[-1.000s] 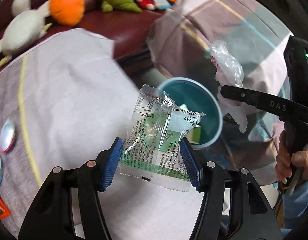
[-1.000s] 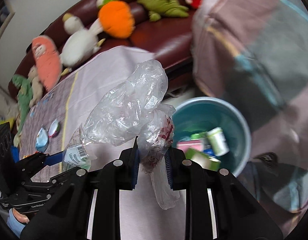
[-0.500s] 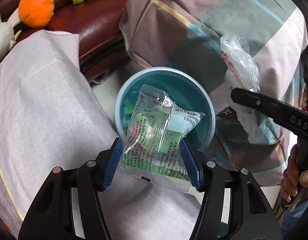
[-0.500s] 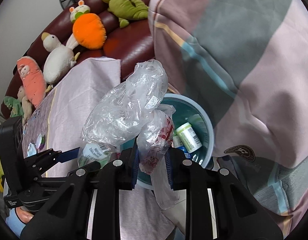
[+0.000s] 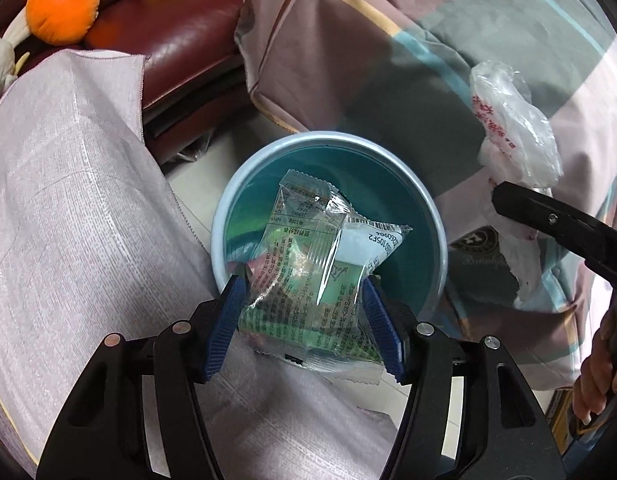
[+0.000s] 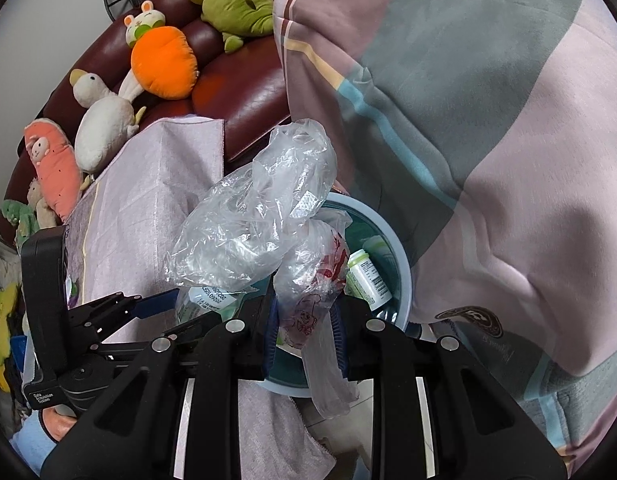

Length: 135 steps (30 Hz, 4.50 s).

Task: Collect trash
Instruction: 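Carry the packet and plastic bag over the teal bin and open both tools, then move both open tools back from the bin to the table, then close the right tool on the white tissue sheet and lift it, then grasp the blue snack wrapper with the left tool while the right tool holds the tissue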

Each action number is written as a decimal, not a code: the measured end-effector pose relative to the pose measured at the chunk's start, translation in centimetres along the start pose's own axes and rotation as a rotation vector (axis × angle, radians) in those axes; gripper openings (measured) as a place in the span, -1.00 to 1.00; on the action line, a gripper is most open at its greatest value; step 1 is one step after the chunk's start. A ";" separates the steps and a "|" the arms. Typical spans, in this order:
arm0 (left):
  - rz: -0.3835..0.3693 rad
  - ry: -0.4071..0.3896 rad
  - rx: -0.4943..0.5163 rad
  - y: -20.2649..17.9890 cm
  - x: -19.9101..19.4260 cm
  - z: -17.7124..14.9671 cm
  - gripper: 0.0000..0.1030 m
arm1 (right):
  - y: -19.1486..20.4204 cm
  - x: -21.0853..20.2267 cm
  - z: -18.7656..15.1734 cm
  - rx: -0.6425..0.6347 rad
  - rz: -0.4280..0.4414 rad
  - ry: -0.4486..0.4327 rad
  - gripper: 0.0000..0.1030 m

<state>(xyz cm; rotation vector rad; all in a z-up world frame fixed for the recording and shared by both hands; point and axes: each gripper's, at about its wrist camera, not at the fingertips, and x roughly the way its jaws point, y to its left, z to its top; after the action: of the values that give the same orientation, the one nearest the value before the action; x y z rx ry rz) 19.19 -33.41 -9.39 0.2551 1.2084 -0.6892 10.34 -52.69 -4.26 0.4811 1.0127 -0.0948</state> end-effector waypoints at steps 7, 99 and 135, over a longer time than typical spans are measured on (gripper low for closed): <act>0.000 -0.017 -0.025 0.4 -0.3 0.0 0.61 | 0.3 0.3 0.3 -0.001 -0.006 0.005 -0.56; 0.153 -0.302 -0.522 28.2 -22.1 -35.0 0.78 | 36.7 6.5 -24.5 -0.620 0.049 0.401 0.53; 0.223 -0.326 -0.497 32.6 -23.6 -26.7 0.78 | 37.7 6.7 -13.0 -0.531 0.098 0.205 -0.90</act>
<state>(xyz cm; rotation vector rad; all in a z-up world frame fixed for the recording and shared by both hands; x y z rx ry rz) 14.25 14.16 -2.87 -0.1347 0.9811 -0.2101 14.73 -12.49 -2.60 0.0525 1.1620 0.3116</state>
